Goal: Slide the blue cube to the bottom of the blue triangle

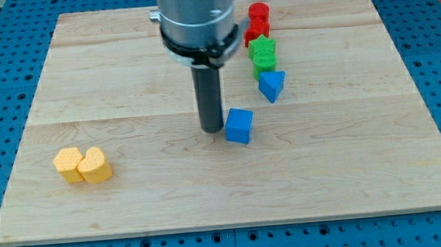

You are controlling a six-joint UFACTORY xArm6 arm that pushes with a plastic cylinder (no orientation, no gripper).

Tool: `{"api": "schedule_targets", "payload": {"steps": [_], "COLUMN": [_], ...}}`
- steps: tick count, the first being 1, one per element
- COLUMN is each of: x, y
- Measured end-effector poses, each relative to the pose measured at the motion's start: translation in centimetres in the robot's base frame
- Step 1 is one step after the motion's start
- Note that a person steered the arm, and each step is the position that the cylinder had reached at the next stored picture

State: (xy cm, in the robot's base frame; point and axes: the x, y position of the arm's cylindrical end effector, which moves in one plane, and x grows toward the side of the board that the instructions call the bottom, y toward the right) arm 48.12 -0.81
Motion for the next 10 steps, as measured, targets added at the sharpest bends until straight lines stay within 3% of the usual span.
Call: {"api": "schedule_targets", "payload": {"steps": [1,3,8,10], "x": [2.4,2.8,-2.8,-3.1], "y": [1.6,3.5,4.4,5.1]}}
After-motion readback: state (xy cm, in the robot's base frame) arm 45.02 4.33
